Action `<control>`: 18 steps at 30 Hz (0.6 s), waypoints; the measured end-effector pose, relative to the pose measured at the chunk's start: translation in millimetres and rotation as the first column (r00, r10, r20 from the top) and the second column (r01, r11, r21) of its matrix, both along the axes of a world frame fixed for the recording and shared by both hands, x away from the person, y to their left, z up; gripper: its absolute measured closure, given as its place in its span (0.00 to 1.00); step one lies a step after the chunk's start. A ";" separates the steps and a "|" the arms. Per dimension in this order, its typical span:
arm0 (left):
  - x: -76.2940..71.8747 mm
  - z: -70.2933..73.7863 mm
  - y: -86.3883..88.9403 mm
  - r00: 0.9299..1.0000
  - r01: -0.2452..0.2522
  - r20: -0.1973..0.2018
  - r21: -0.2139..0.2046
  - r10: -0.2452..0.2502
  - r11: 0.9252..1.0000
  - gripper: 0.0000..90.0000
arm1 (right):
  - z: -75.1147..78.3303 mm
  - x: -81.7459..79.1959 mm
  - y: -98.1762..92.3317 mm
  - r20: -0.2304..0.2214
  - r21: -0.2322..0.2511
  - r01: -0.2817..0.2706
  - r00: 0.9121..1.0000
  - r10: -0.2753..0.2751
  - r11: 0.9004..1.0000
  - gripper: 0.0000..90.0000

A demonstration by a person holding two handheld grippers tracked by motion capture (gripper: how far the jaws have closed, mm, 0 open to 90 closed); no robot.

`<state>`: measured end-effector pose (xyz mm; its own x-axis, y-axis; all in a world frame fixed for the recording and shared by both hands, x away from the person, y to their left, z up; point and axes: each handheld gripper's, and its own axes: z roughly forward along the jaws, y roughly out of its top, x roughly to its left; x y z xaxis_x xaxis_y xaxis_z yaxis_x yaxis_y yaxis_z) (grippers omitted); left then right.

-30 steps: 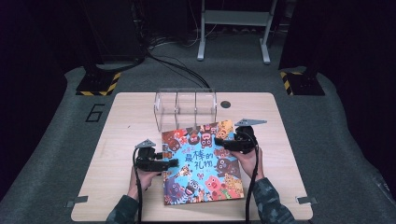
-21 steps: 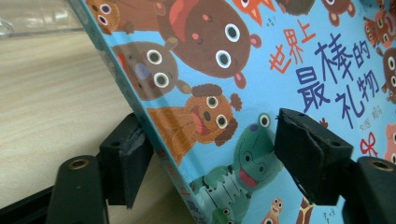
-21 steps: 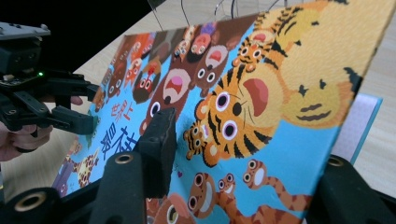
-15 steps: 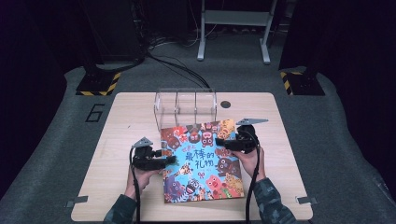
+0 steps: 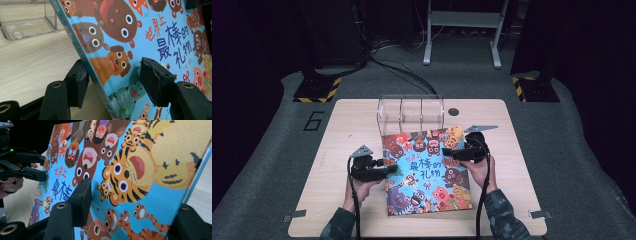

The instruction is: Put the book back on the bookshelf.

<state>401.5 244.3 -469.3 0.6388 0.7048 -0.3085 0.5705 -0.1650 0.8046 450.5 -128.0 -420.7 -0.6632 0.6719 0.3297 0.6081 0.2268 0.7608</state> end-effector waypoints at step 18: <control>-0.4 10.2 2.7 1.000 0.016 0.022 0.015 -0.017 1.000 0.49 | 6.7 0.2 1.0 -0.006 -0.015 -0.018 1.000 0.018 1.000 0.49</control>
